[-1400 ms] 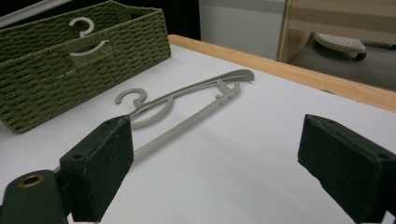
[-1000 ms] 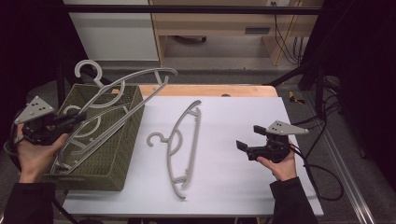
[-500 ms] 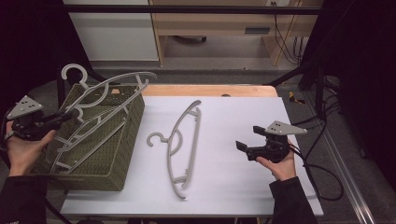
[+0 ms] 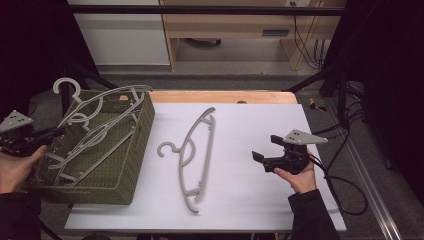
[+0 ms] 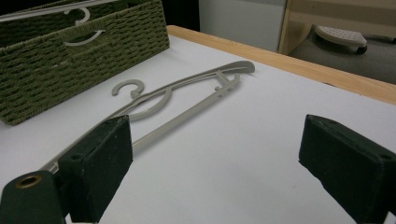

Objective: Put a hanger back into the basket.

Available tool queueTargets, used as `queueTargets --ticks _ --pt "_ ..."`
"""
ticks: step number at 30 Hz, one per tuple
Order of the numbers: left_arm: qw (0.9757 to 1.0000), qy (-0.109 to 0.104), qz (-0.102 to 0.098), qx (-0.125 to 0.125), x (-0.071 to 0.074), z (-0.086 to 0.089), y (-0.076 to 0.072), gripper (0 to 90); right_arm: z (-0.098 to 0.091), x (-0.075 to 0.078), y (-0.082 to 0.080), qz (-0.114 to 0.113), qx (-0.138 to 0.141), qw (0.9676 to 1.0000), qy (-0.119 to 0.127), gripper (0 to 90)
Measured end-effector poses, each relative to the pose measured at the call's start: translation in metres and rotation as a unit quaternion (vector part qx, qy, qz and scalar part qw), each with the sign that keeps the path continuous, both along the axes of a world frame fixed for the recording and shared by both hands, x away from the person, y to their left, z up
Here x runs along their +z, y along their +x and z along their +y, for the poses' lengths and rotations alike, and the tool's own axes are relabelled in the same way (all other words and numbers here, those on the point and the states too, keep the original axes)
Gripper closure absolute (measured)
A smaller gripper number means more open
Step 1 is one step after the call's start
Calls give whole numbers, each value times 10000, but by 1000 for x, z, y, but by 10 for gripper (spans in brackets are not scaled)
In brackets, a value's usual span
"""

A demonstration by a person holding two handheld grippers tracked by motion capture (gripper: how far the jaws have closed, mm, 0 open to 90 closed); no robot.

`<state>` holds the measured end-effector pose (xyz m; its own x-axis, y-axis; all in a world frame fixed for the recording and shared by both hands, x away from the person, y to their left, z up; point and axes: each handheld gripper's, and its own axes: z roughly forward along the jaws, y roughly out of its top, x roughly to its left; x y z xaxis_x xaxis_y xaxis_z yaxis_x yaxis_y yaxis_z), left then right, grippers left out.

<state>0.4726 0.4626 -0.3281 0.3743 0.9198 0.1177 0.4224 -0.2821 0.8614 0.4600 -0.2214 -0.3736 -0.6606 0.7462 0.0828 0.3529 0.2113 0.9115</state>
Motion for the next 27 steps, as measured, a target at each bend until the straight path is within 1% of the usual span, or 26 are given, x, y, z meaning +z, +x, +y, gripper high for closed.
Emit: queueTargets --ticks 4,7,8,13,14,15,16,18,20,21,23,24,25,27 --pt "9999 68 99 61 -5 6 0 821 1 -1 1 -14 -3 10000 -20 99" --pt "9999 8 93 91 -9 9 0 822 1 -1 1 12 1 10000 -25 99" --pt "9999 -4 129 106 -10 10 0 822 1 -1 1 12 16 10000 -37 99" --pt "9997 46 156 155 -15 13 -2 823 1 -1 0 18 2 10000 -33 99" --pt "9997 24 183 186 -15 14 -2 822 1 -1 0 17 24 10000 -53 99" --pt "9995 77 179 240 -15 15 -2 822 1 -1 0 18 22 10000 -53 99" --pt "9994 80 179 283 -16 14 -2 821 1 -1 1 20 20 10000 -59 99" --pt "9995 43 175 273 -18 12 0 822 2 -2 0 33 -3 10000 -52 98" --pt "9991 185 262 280 -21 7 2 822 2 -2 1 20 6 10000 -59 98" --pt "9986 267 350 291 -23 5 4 821 2 -1 0 30 0 10000 -54 98" --pt "9976 393 457 353 -28 0 6 820 1 -1 0 26 18 10000 -62 98" --pt "9968 454 553 365 -32 -2 8 820 1 -1 0 22 20 10000 -64 98" --pt "9961 485 636 361 -35 -4 9 820 1 -1 0 21 21 10000 -63 98" --pt "9953 451 789 327 -40 -6 12 820 1 -1 0 29 17 10000 -69 97"
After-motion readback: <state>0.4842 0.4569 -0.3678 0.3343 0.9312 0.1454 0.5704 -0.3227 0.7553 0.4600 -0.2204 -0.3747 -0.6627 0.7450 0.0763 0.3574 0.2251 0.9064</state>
